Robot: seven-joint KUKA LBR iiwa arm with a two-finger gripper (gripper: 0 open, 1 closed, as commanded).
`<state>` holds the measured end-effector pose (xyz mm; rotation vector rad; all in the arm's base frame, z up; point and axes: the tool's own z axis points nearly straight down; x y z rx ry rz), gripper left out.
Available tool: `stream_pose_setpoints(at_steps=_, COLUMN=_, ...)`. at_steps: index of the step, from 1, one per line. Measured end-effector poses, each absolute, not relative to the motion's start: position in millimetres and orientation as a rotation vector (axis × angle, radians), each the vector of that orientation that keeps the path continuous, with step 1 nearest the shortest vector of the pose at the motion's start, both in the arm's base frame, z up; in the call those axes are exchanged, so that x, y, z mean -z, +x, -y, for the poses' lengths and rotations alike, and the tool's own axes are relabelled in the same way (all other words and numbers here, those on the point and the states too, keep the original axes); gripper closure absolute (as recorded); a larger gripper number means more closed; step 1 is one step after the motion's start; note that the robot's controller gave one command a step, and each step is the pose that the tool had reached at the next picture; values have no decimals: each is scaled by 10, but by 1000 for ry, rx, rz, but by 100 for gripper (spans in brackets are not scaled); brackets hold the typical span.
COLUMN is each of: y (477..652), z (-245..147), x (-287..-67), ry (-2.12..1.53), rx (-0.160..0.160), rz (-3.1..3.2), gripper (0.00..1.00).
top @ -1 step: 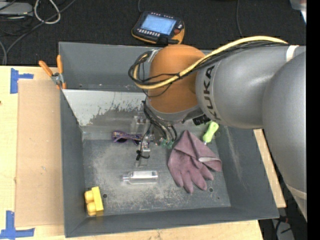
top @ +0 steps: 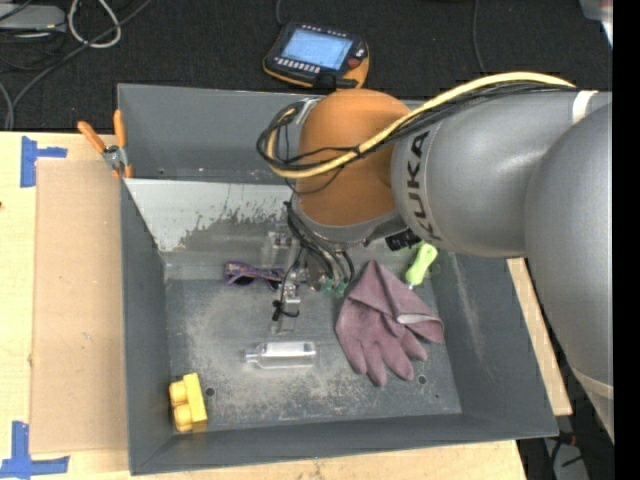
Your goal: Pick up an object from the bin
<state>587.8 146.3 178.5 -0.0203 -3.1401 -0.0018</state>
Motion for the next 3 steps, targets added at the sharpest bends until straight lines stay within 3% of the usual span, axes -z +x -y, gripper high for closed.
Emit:
stream_pose_setpoints(at_steps=1, y=5180, z=-1590, x=-1316, ry=211, rx=1, rz=3127, gripper=0)
stream_pose_setpoints(at_steps=2, y=5881, z=-954, x=-1343, ry=16, rx=-2, rz=3150, gripper=0)
stream_pose_setpoints(at_steps=3, y=5372, z=-1157, x=-888, ry=661, rx=10, rz=3065, gripper=0)
